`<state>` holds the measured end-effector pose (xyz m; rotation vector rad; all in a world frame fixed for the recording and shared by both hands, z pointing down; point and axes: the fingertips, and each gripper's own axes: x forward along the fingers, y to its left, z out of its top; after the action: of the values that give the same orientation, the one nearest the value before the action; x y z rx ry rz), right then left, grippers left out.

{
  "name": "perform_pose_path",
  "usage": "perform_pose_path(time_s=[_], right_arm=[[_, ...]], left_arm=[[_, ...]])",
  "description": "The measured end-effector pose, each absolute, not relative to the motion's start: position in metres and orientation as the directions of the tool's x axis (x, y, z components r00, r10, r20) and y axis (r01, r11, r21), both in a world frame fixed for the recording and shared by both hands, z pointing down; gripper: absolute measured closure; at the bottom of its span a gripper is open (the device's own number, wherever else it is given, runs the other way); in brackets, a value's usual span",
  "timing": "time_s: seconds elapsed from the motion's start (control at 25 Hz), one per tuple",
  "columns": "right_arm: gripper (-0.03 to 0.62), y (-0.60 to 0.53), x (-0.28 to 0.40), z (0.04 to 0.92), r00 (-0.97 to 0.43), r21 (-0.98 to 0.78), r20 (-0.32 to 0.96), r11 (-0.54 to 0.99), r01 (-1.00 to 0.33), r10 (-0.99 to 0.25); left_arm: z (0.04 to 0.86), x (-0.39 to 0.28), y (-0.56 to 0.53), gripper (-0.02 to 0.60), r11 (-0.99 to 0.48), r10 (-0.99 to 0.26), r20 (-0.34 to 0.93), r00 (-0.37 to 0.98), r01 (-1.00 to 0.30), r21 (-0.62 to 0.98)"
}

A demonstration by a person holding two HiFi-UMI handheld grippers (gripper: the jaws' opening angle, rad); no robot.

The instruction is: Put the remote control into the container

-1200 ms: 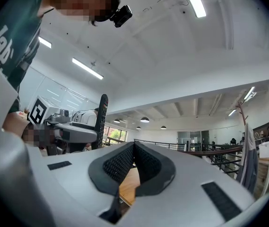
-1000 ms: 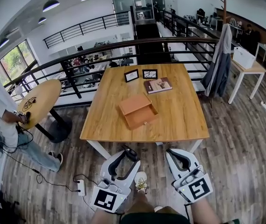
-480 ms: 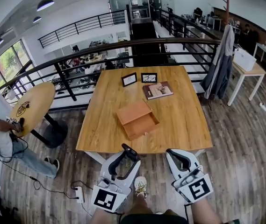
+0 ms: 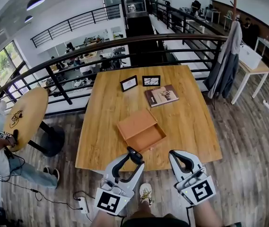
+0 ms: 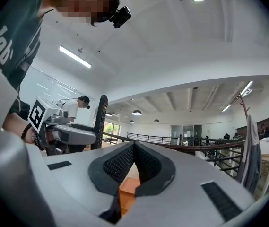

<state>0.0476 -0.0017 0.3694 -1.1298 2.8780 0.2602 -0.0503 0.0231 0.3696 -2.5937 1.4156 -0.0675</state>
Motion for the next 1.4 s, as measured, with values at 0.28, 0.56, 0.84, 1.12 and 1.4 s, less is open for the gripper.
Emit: perform_pose_path(time_s=[0.28, 0.56, 0.84, 1.12, 1.4], right_arm=[[0.577, -0.052, 0.028, 0.371, -0.712, 0.135, -0.066, 0.700, -0.701, -0.699], [0.577, -0.082, 0.003, 0.367, -0.705, 0.155, -0.066, 0.691, -0.706, -0.706], [0.577, -0.116, -0.012, 0.368, -0.703, 0.147, -0.060, 0.691, -0.708, -0.708], [0.577, -0.144, -0.020, 0.369, -0.691, 0.146, -0.063, 0.678, -0.720, -0.720], [0.577, -0.169, -0.020, 0.369, -0.666, 0.146, -0.077, 0.653, -0.743, -0.742]], left_arm=[[0.371, -0.073, -0.028, 0.396, -0.547, -0.826, -0.037, 0.562, -0.816, -0.186], [0.372, -0.092, -0.060, 0.396, -0.560, -0.811, -0.027, 0.584, -0.790, -0.250], [0.377, -0.101, -0.090, 0.396, -0.582, -0.797, -0.011, 0.604, -0.773, -0.252], [0.381, -0.109, -0.119, 0.396, -0.602, -0.785, -0.003, 0.619, -0.764, -0.231], [0.387, -0.113, -0.145, 0.396, -0.622, -0.772, 0.006, 0.635, -0.754, -0.212]])
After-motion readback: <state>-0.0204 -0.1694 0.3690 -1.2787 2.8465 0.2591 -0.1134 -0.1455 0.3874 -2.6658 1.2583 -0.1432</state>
